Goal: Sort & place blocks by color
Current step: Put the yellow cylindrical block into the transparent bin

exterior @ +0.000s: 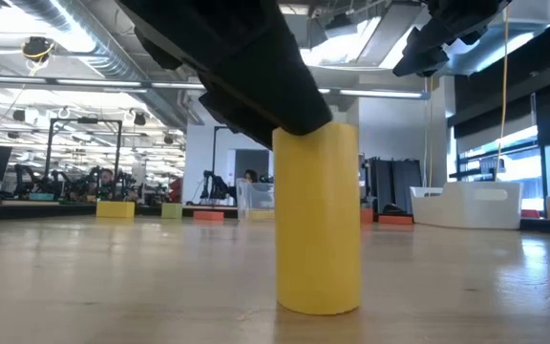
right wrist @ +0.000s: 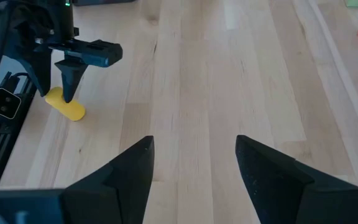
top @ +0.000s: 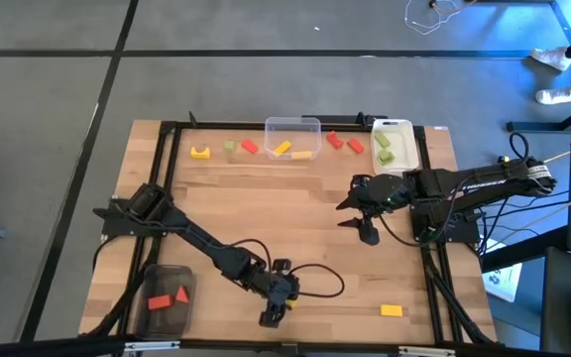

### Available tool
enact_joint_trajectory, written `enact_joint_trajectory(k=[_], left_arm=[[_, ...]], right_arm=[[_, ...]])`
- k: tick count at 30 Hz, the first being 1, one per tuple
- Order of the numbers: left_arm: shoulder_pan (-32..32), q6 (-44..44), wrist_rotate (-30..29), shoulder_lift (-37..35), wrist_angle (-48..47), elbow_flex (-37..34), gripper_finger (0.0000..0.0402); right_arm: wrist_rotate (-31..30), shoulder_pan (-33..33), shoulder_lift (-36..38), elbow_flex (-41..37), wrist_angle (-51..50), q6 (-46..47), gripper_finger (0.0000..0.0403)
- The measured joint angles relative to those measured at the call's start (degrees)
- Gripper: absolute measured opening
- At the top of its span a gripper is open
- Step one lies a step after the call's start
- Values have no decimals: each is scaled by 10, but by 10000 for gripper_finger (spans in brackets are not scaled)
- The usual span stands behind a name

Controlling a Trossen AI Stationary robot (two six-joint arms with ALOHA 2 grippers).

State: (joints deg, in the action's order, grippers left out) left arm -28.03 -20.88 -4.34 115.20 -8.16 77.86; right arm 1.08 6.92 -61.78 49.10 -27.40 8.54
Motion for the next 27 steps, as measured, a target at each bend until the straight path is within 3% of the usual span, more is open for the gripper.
enact_joint_trajectory(k=[27], left_arm=[[8, 0, -8, -6, -35, -1, 160]], right_arm=[[0, 0, 0, 0, 0, 0, 226]])
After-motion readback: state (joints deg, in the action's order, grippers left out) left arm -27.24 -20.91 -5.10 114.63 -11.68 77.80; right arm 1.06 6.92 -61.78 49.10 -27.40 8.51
